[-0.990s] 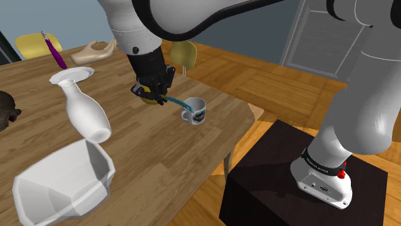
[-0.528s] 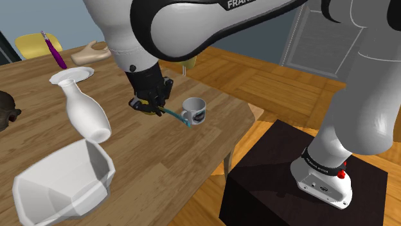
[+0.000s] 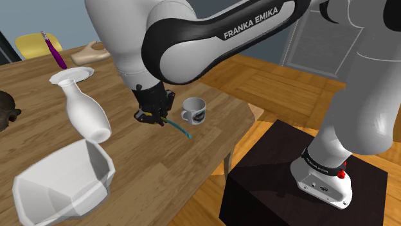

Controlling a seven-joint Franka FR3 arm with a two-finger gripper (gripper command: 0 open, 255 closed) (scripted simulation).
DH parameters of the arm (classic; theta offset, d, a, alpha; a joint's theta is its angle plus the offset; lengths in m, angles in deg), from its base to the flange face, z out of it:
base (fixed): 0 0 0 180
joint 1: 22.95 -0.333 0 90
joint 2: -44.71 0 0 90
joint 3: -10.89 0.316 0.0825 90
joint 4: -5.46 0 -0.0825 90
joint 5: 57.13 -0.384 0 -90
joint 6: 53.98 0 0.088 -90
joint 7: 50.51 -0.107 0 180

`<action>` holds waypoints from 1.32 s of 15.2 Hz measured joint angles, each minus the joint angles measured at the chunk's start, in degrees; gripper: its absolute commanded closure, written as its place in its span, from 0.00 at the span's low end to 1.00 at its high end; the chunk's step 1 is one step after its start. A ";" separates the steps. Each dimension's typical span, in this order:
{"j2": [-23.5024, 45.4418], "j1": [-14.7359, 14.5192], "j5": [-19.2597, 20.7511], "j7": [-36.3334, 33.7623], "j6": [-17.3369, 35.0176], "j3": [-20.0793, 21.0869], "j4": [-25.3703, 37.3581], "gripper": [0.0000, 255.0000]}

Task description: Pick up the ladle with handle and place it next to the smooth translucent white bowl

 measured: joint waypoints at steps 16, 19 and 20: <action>3.65 -0.15 3.13 -3.38 10.75 -0.86 -8.06 1.00; 4.77 -0.34 4.02 -4.21 12.55 -1.11 -9.04 1.00; 5.05 -0.46 4.29 -4.62 13.20 -1.15 -9.52 1.00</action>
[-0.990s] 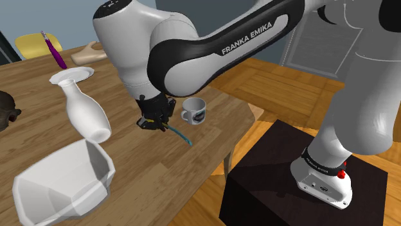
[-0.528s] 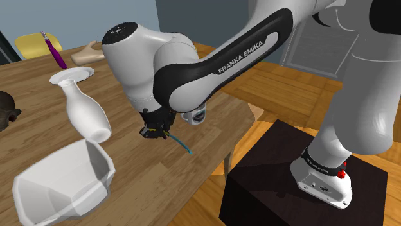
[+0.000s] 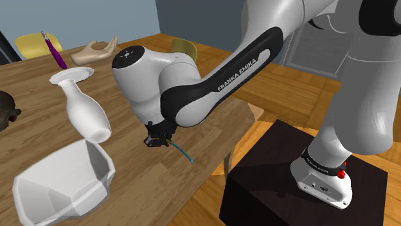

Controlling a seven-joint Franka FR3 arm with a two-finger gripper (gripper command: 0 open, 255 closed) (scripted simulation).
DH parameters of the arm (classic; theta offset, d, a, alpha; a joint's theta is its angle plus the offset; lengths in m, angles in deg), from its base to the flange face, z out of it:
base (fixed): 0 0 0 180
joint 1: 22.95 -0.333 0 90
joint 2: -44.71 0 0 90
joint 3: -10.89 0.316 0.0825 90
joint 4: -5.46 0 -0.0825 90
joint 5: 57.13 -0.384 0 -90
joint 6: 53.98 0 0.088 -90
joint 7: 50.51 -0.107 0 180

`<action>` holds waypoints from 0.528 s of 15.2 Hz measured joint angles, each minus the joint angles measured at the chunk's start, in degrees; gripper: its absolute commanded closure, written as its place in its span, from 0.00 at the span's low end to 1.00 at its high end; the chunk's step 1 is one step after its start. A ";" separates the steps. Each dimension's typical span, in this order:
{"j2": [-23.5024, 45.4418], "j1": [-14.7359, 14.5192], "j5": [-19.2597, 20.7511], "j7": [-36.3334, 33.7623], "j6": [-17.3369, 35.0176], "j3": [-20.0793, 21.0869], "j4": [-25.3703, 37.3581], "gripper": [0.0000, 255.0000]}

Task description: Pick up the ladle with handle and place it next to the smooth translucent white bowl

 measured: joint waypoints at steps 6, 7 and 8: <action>1.82 -0.43 1.49 -1.32 2.61 -0.38 -1.10 1.00; 1.84 -0.43 1.51 -1.38 2.66 -0.40 -1.17 1.00; 1.87 -0.43 1.53 -1.39 2.67 -0.40 -1.16 1.00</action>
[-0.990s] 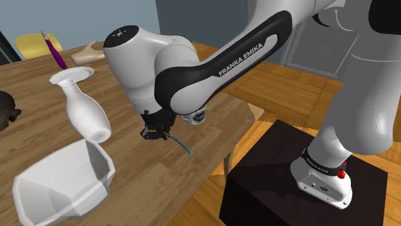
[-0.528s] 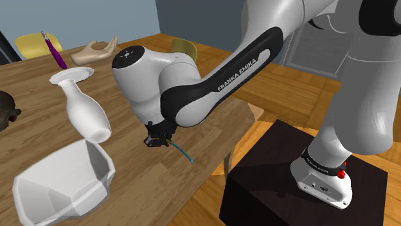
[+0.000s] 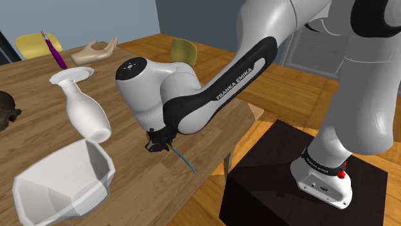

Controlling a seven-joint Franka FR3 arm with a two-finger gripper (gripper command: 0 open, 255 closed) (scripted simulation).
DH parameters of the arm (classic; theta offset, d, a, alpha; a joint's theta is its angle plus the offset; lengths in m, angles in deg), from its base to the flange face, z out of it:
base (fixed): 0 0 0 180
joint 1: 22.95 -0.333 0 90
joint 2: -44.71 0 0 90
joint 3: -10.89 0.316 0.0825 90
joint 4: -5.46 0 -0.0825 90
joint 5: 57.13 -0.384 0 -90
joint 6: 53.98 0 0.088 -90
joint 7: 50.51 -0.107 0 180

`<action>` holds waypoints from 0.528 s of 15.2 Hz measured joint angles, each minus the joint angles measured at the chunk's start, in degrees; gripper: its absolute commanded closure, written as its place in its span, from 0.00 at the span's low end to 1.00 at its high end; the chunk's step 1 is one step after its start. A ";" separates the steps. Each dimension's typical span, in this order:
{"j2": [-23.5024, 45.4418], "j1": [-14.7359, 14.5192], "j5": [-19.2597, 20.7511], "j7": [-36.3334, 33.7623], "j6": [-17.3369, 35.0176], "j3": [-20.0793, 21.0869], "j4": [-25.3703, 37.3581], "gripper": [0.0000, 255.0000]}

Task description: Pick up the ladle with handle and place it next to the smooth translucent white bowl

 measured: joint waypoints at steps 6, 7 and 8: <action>0.13 0.04 0.08 -0.04 0.03 -0.08 0.00 0.00; 0.13 0.04 0.08 -0.04 0.03 -0.08 0.00 0.00; 0.14 0.04 0.08 -0.04 0.03 -0.09 0.01 0.00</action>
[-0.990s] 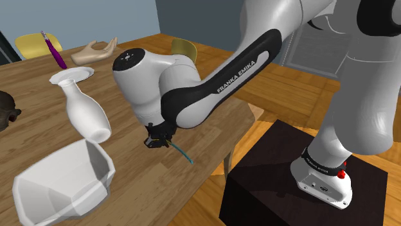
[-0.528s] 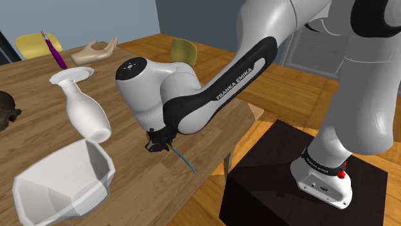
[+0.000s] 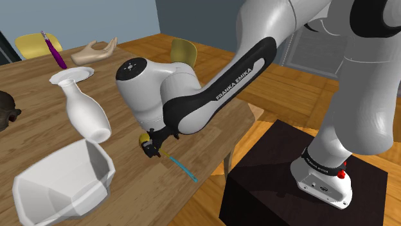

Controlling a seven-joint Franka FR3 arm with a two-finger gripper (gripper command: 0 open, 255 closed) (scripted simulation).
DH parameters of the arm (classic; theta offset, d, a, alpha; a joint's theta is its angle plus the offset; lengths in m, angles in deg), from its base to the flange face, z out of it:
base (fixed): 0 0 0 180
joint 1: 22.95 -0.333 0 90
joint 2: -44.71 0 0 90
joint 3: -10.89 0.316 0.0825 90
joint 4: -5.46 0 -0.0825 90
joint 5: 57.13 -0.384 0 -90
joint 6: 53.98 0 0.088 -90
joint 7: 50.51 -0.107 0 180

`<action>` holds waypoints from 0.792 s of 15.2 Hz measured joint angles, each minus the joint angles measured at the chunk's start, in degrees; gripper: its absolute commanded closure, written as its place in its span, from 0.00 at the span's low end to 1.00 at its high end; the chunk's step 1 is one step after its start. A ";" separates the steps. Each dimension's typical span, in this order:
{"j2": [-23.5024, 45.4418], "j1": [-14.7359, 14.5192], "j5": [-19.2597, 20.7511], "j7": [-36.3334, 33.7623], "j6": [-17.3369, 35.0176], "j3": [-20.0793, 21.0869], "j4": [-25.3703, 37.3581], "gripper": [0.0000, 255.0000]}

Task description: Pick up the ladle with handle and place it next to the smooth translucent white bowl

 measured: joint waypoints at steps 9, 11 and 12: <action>-2.83 -0.13 -2.57 1.68 -6.01 1.16 3.76 0.00; -2.84 -0.14 -2.59 1.68 -6.09 1.17 3.80 0.00; -2.84 -0.14 -2.60 1.68 -6.10 1.18 3.82 0.00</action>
